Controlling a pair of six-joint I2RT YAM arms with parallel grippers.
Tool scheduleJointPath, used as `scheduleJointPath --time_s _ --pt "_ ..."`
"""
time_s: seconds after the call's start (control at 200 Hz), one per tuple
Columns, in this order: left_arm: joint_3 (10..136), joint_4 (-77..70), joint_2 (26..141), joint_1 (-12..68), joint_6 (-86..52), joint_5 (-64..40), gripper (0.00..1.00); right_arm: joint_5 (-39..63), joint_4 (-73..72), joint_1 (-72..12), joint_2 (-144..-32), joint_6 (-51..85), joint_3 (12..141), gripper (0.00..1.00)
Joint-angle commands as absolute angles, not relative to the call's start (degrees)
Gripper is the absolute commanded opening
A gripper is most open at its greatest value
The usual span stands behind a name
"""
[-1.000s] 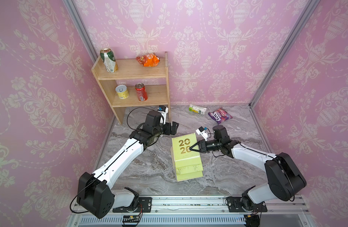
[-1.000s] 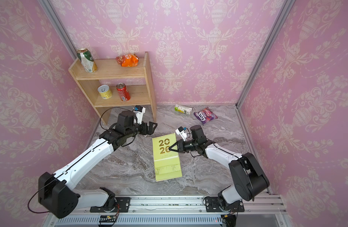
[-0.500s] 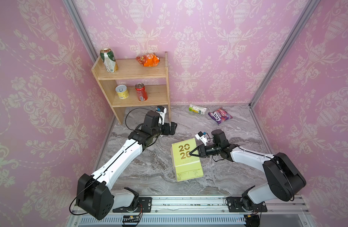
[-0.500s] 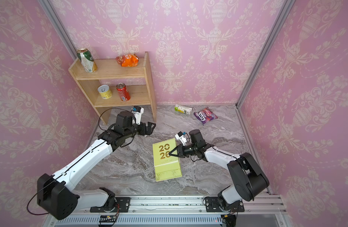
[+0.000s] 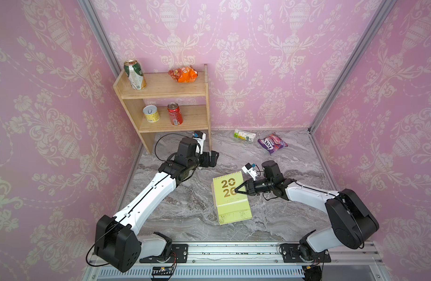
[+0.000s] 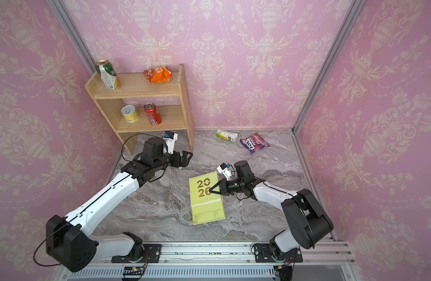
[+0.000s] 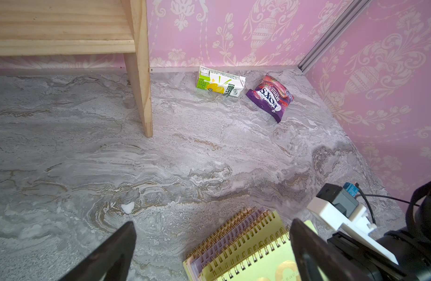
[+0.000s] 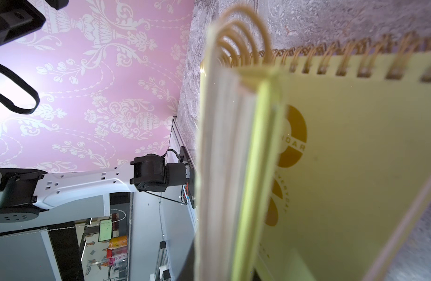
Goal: Stack the calendars
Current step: Place the calendar at the calendar.
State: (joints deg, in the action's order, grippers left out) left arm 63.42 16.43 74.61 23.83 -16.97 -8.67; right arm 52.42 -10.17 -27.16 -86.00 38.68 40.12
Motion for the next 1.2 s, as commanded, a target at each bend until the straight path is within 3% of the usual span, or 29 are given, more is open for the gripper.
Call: scheduleJointPath --time_s 0.0,1.121,1.191 --pt "62.87 16.44 74.44 23.38 -16.63 -9.82 0.99 51.33 -11.99 -27.51 -86.92 38.41 40.42 0.00" --pt "62.43 16.61 74.04 23.20 -16.83 -10.81 0.99 50.28 -10.64 -25.62 -87.29 37.42 40.30 0.00" --pt "62.52 16.63 74.09 23.20 -16.87 -10.80 0.99 50.06 -10.17 -25.60 -87.28 37.23 40.33 0.06"
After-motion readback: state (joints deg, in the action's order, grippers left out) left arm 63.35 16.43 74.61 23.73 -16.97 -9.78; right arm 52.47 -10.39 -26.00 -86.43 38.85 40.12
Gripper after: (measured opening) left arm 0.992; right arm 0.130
